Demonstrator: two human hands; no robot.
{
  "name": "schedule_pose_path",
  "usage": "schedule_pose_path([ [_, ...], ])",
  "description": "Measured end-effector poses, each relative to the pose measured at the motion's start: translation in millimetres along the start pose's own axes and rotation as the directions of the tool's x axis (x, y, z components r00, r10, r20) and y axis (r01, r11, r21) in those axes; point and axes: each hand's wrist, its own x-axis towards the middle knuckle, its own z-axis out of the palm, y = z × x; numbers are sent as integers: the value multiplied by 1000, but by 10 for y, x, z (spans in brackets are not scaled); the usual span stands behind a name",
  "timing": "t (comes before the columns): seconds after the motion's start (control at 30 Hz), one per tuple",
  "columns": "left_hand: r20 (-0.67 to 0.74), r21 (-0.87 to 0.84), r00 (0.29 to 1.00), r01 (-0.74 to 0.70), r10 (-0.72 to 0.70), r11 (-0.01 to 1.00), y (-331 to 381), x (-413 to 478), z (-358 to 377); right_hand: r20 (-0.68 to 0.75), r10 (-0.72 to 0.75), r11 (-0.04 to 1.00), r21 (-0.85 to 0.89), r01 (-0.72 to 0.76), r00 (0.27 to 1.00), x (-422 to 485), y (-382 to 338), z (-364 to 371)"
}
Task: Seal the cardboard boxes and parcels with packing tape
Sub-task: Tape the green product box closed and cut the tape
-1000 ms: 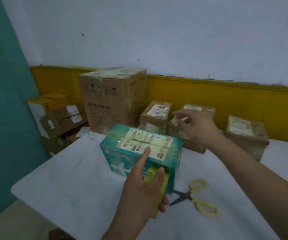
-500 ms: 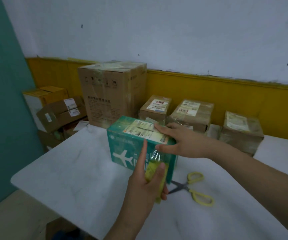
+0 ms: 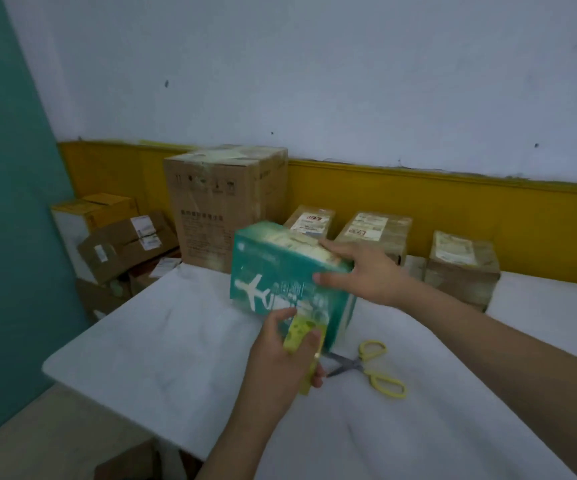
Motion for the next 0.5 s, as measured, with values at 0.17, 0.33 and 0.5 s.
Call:
schedule_pose_path([
  [0.17, -103, 163, 993, -40, 58, 986, 83, 41, -124, -64, 122, 832, 550, -67, 991, -6, -106, -552],
  [0.33, 61, 182, 995, -89, 79, 979, 234, 219, -110, 62, 204, 729, 656, -194, 977, -12, 28, -544],
  [0.5, 174, 62, 981, -101, 89, 993, 267, 237, -163, 202, 249, 412, 863, -292, 947, -53, 205, -311],
])
